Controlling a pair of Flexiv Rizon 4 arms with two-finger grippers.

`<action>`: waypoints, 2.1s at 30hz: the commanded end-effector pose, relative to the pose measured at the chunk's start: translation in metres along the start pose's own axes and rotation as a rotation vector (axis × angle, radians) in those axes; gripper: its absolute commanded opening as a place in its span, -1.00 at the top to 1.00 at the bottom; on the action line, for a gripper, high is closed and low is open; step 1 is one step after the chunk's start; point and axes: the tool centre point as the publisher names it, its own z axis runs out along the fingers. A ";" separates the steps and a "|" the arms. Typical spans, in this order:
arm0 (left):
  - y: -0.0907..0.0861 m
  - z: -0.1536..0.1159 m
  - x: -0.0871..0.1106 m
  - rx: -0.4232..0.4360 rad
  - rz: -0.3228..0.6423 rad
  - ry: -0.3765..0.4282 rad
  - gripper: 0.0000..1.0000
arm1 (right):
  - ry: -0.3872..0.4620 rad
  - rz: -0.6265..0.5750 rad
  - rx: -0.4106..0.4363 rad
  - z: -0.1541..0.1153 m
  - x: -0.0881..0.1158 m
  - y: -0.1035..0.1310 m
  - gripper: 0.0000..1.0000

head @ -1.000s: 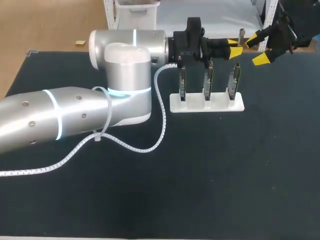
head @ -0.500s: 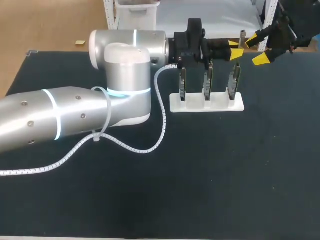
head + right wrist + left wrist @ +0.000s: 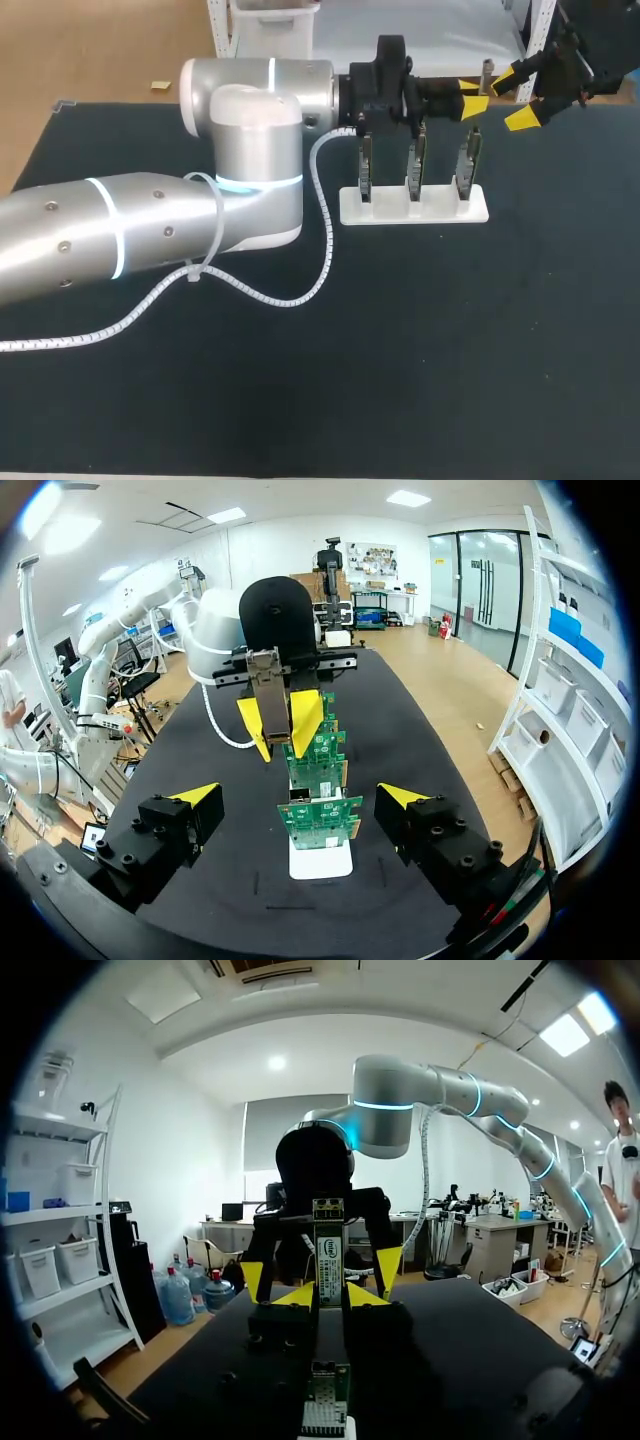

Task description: Pick up the optical module with the left hand, and insert it into the network port with the right hand.

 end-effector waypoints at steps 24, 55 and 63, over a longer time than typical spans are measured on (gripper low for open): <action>0.002 0.002 0.002 0.018 -0.006 0.030 1.00 | 0.000 -0.001 0.004 0.000 0.000 0.002 -1.00; 0.007 0.004 0.007 0.014 -0.026 0.028 1.00 | 0.000 -0.001 0.004 0.000 0.000 0.002 -1.00; 0.008 0.004 0.009 0.008 -0.024 0.027 1.00 | 0.000 -0.001 0.004 0.000 0.000 0.002 -1.00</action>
